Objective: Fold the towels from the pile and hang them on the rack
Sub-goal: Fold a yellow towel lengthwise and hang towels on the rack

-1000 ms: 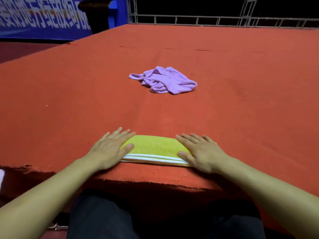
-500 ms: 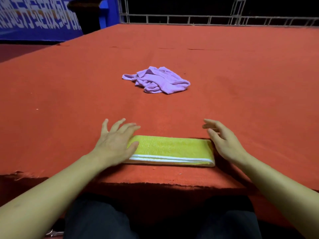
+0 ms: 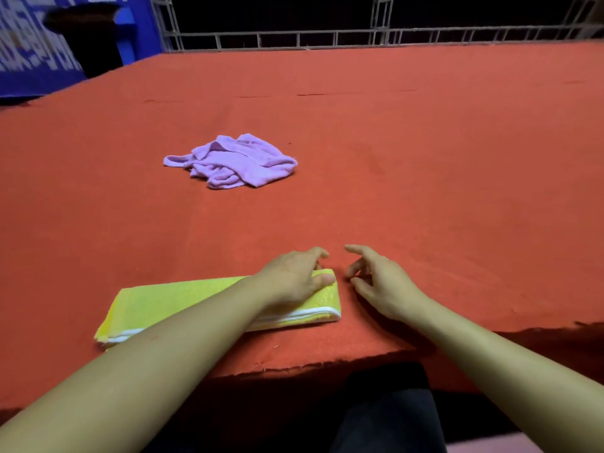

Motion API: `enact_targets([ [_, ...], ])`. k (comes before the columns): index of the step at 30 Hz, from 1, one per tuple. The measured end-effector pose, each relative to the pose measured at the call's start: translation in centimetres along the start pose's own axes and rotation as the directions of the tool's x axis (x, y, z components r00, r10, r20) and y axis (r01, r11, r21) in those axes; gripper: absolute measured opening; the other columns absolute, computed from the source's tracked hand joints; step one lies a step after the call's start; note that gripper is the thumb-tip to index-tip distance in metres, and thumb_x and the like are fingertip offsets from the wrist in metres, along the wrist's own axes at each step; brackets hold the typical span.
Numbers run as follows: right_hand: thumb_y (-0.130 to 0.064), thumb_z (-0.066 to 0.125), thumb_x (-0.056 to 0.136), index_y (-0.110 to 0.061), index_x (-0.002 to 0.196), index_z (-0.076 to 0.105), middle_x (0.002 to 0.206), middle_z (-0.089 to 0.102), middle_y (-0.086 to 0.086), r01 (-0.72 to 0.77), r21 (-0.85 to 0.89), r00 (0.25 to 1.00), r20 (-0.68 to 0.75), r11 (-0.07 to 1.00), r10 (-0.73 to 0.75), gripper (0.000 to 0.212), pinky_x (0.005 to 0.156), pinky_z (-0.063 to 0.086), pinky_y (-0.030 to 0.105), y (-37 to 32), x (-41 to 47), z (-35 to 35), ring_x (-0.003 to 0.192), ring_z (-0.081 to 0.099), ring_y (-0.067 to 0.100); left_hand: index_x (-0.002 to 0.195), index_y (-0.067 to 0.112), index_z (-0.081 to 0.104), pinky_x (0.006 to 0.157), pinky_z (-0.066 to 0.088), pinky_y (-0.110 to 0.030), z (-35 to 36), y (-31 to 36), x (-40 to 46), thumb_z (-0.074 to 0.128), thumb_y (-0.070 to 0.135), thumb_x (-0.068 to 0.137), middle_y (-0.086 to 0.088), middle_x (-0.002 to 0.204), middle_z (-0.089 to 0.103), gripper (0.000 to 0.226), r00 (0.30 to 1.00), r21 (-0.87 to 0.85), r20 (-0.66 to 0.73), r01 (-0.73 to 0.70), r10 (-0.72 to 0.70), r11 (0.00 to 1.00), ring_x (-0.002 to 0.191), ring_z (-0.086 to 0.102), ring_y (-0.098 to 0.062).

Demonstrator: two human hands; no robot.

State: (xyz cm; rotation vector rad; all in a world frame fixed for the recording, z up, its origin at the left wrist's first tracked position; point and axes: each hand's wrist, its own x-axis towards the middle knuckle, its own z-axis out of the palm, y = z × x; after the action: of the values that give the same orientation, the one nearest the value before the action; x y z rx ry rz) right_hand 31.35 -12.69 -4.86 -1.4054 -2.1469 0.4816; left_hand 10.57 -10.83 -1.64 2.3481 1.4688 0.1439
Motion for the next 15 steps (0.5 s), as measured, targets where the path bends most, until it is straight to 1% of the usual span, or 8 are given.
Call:
enact_targets([
  [2,-0.009,0.065,0.082,-0.030,0.140,0.042,0.090,0.063,-0.025,-0.001,0.019,1.000,0.010,1.000,0.001,0.065,0.085,0.049,0.035,0.16,0.08,0.09,0.084,0.058,0.012,0.142,0.028,0.037,0.098,0.043,-0.035,0.19,0.17,0.42,0.059,0.047,0.092,0.004,0.128,0.061,0.058,1.000,0.006,0.001,0.018,-0.018,1.000,0.120,0.056,-0.023],
  [4,-0.011,0.066,0.083,-0.031,0.140,0.041,0.090,0.063,-0.027,-0.001,0.028,1.000,0.012,1.000,0.000,0.065,0.087,0.049,0.035,0.21,0.01,0.23,0.086,0.059,0.010,0.142,0.030,0.037,0.098,0.044,-0.036,0.28,0.27,0.69,0.064,0.045,0.089,0.008,0.119,0.062,0.061,0.999,-0.037,0.007,0.035,-0.035,0.999,0.116,0.058,-0.021],
  [6,-0.012,0.066,0.083,-0.033,0.139,0.040,0.089,0.064,-0.028,0.005,0.038,1.000,0.012,0.999,-0.006,0.065,0.088,0.050,0.037,0.20,-0.15,0.39,0.088,0.061,0.010,0.140,0.027,0.039,0.095,0.044,-0.033,0.33,0.10,0.80,0.069,0.042,0.087,0.010,0.107,0.060,0.063,0.999,-0.107,-0.005,0.044,-0.045,0.993,0.111,0.060,-0.021],
  [7,-0.013,0.066,0.083,-0.035,0.139,0.040,0.089,0.064,-0.028,0.008,0.039,1.000,0.009,0.999,-0.009,0.065,0.088,0.050,0.040,0.21,-0.24,0.54,0.088,0.062,0.009,0.140,0.026,0.040,0.094,0.044,-0.032,0.30,0.00,0.75,0.070,0.044,0.086,0.009,0.104,0.060,0.064,0.998,-0.112,-0.020,0.051,-0.053,0.992,0.109,0.060,-0.021],
  [9,-0.017,0.065,0.084,-0.039,0.138,0.037,0.089,0.063,-0.030,0.013,0.035,1.000,-0.002,0.999,-0.012,0.064,0.089,0.049,0.044,0.23,-0.34,0.69,0.090,0.062,0.010,0.141,0.023,0.040,0.095,0.044,-0.033,0.19,-0.10,0.64,0.069,0.050,0.085,0.005,0.108,0.064,0.069,0.996,-0.068,-0.055,0.073,-0.077,0.995,0.109,0.059,-0.021],
  [11,-0.020,0.064,0.084,-0.039,0.138,0.037,0.088,0.062,-0.031,0.023,0.020,1.000,-0.011,1.000,-0.023,0.064,0.089,0.049,0.045,0.14,-0.25,0.75,0.091,0.062,0.011,0.142,0.022,0.040,0.096,0.044,-0.033,0.20,-0.23,0.57,0.068,0.053,0.084,0.001,0.114,0.065,0.071,0.994,-0.054,-0.059,0.089,-0.092,0.995,0.111,0.059,-0.022],
  [15,-0.020,0.065,0.085,-0.035,0.142,0.037,0.088,0.061,-0.032,0.037,0.014,0.999,-0.004,0.999,-0.037,0.065,0.090,0.049,0.044,-0.44,-0.11,0.98,0.091,0.060,0.010,0.142,0.024,0.038,0.091,0.041,-0.030,-0.01,0.14,0.40,0.069,0.045,0.086,0.006,0.102,0.059,0.068,0.998,-0.108,-0.042,0.037,-0.042,0.993,0.109,0.058,-0.023],
])
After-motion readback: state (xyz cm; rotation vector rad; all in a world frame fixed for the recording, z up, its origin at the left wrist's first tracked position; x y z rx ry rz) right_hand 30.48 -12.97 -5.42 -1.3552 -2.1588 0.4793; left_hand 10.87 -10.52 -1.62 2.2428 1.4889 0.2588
